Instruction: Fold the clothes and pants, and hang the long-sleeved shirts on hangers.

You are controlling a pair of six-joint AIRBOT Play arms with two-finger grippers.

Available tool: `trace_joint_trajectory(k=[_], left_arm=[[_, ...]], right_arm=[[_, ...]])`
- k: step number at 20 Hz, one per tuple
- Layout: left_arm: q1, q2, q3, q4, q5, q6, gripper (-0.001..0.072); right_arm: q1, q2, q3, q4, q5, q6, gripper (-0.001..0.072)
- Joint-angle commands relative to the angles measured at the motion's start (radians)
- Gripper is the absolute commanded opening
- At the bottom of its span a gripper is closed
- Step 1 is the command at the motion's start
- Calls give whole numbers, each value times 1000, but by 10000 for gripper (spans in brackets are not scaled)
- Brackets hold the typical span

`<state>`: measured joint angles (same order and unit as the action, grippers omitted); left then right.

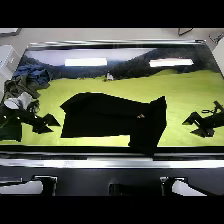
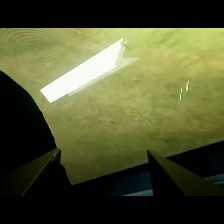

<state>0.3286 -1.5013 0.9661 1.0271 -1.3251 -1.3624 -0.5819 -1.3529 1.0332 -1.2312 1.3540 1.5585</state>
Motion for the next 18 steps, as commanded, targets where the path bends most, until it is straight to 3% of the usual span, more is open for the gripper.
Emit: trace_joint_trajectory(k=[1,4,5,6,9,11,18], left_arm=[[-12,-10,-105,-86,32,79,568],[-42,-10,-112,-86,35,80,533],[-51,-11,-112,-91,42,80,429],[-62,-14,-112,-104,45,80,411],[-102,-23,-112,-112,52,72,214],[-119,-23,-111,-112,51,72,24],[-116,10,-108,-112,51,68,23]], right_arm=[[-11,0,-29,28,53,-19,597],[-11,0,-29,34,53,-19,597],[-11,-1,-29,34,51,-19,597],[-11,0,-29,34,49,-19,597],[-11,-1,-33,34,30,-35,597],[-11,-10,-48,35,-6,-56,597],[7,-152,-60,273,-87,-161,589]])
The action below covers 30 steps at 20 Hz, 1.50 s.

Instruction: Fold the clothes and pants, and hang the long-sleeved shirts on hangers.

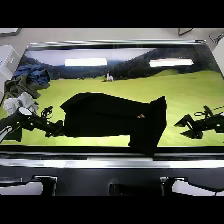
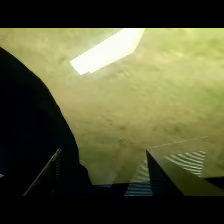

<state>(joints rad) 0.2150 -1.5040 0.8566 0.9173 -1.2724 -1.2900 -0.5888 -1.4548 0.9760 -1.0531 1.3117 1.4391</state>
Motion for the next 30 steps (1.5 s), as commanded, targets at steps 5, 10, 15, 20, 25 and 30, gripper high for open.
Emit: trace_joint_trajectory(k=[5,10,15,20,25,30], left_arm=[[-3,30,2,-2,-2,-19,23],[-2,52,30,-2,-2,-19,22],[-2,164,288,-1,-7,-19,21],[-2,404,857,10,163,-19,22],[-2,645,1035,17,248,-50,22],[-2,764,1048,18,357,-64,22]], right_arm=[[185,-101,-2,95,-203,-41,588],[261,-102,34,103,-136,-62,42],[261,47,316,99,19,-127,41],[261,320,811,62,-95,-127,42],[261,620,936,8,-126,-105,42],[261,769,937,-104,-333,-37,41]])
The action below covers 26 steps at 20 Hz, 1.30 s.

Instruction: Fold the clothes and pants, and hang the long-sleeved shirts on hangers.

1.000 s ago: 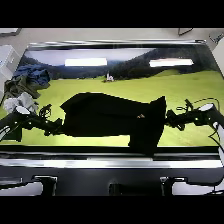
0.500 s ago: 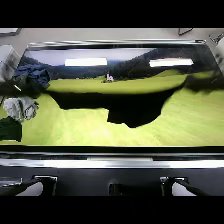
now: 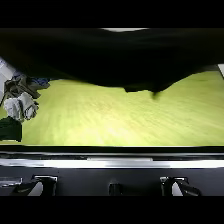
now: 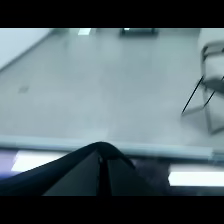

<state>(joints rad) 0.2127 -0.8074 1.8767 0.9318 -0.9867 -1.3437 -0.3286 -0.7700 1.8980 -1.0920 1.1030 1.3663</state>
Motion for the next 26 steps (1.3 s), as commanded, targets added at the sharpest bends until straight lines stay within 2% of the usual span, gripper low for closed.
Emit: trace_joint_trajectory(k=[1,4,6,9,12,14,15,17,20,24,26], left_arm=[[0,69,39,3,71,-10,22],[0,48,39,39,26,-38,22],[0,-6,38,83,-114,-75,22],[-16,-148,-61,82,-312,-78,22],[-61,-305,-300,82,-316,-76,22],[-87,-436,-465,82,-261,-51,22],[-90,-502,-518,82,-223,-48,22],[-89,-648,-551,77,-182,-56,22],[-87,-825,-494,29,-143,-55,23],[-88,-942,-338,28,-23,-55,23],[-90,-971,-276,28,62,-55,23]], right_arm=[[1,93,14,-82,-148,56,41],[1,87,16,-124,-153,89,41],[1,49,16,-166,-76,100,41],[1,-119,16,-169,207,148,41],[14,-420,9,-120,538,142,40],[79,-612,-58,-161,592,111,39],[115,-693,-103,-174,574,116,39],[181,-850,-169,-176,491,193,40],[240,-1027,-171,-156,267,299,41],[240,-1061,-171,-122,-154,351,41],[240,-1064,-171,-124,-283,362,42]])
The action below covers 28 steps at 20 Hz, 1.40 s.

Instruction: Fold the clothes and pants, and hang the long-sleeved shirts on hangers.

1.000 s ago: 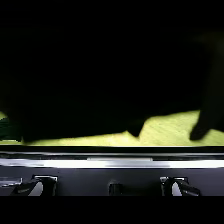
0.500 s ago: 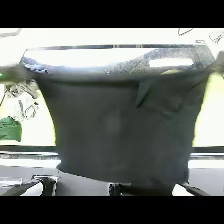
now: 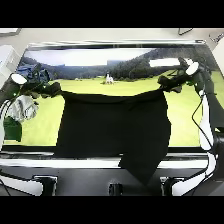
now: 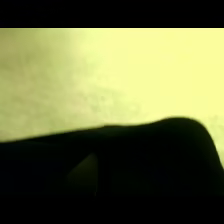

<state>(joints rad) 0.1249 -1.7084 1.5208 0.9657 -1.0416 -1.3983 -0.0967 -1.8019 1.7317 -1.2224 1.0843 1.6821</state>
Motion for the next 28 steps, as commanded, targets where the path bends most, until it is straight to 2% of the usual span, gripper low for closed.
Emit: trace_joint_trajectory(k=[1,5,8,10,12,13,15,17,18,19,23,28], left_arm=[[-3,-77,92,-6,152,-1,23],[-10,-130,94,-6,177,-6,23],[-10,-158,98,-6,162,-64,24],[7,-135,135,-5,121,2,24],[40,-116,194,-5,-2,22,24],[55,-115,217,-5,-110,22,24],[76,-117,220,10,-364,22,23],[81,-117,213,121,-568,23,23],[80,-117,206,182,-624,22,23],[79,-117,188,215,-647,16,23],[66,-118,57,188,-649,-8,23],[58,-117,-26,188,-661,0,22]], right_arm=[[8,-37,-5,6,-296,47,42],[8,-87,-5,7,-262,47,42],[0,-96,1,11,-217,47,42],[-28,-69,39,4,-152,38,42],[-53,-26,79,5,-13,-14,42],[-64,-1,79,3,75,-15,42],[-71,30,79,-2,343,-26,42],[-59,38,70,-30,583,-65,42],[-54,39,52,-68,628,-63,42],[-45,39,21,-95,631,-58,42],[-27,28,-143,-89,549,-26,42],[-27,29,-174,-93,561,1,42]])
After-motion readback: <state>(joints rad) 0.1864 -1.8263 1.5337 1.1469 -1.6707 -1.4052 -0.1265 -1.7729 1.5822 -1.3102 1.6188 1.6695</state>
